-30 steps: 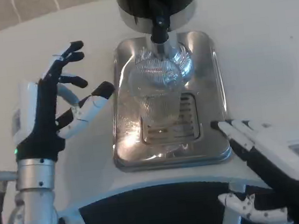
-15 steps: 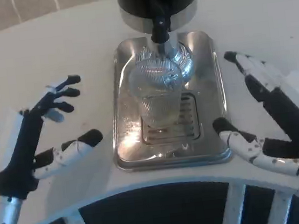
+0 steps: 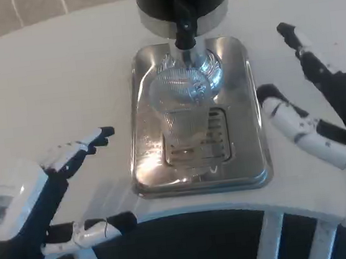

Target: Grasp the cup under the faucet to collect the drink, then remove the cup.

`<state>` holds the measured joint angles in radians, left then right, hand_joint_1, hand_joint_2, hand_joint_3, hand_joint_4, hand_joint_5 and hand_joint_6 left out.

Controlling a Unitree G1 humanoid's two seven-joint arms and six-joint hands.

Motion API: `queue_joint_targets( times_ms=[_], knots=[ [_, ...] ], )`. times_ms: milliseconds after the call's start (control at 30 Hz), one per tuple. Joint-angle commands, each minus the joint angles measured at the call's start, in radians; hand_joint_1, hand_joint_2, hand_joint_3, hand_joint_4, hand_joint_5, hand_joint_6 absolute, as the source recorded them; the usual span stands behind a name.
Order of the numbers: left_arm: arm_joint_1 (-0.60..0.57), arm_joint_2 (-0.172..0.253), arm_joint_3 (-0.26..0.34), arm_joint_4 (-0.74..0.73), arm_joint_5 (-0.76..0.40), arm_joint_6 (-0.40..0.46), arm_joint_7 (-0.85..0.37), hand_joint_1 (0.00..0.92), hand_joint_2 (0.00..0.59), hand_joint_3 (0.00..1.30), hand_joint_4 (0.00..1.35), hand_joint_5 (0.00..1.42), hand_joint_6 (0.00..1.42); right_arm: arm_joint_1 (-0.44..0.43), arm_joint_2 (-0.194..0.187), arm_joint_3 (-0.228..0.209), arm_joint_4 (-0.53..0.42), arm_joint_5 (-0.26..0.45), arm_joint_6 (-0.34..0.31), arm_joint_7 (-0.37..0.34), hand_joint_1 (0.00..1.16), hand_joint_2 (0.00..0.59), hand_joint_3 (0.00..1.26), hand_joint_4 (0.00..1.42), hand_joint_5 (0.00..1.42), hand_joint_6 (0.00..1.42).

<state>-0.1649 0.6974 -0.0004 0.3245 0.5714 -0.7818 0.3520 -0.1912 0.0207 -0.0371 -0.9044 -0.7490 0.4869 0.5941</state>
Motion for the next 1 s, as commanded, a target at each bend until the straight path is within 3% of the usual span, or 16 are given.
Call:
queue_joint_targets(
  times_ms=[33, 300, 600, 1000],
  knots=[
    [0.046, 0.023, 0.015, -0.037, 0.021, 0.016, -0.035, 0.119, 0.089, 0.18, 0.19, 0.27, 0.35, -0.078, -0.023, -0.009, 0.033, 0.068, 0.064, -0.030, 0.30, 0.497, 0.00, 0.00, 0.00, 0.02],
    [0.094, 0.017, 0.037, -0.086, 0.023, 0.033, -0.069, 0.119, 0.090, 0.17, 0.17, 0.26, 0.34, -0.247, -0.076, 0.012, 0.066, 0.144, 0.211, -0.043, 0.29, 0.507, 0.00, 0.00, 0.00, 0.02],
    [0.118, 0.010, 0.045, -0.128, 0.023, 0.065, -0.093, 0.119, 0.090, 0.16, 0.16, 0.25, 0.33, -0.371, -0.119, 0.081, 0.065, 0.185, 0.345, -0.076, 0.29, 0.513, 0.00, 0.00, 0.00, 0.02],
    [0.116, 0.011, 0.052, -0.127, 0.015, 0.079, -0.106, 0.119, 0.090, 0.16, 0.15, 0.25, 0.33, -0.355, -0.135, 0.156, 0.108, 0.279, 0.330, -0.168, 0.27, 0.517, 0.00, 0.00, 0.00, 0.02]
  ],
)
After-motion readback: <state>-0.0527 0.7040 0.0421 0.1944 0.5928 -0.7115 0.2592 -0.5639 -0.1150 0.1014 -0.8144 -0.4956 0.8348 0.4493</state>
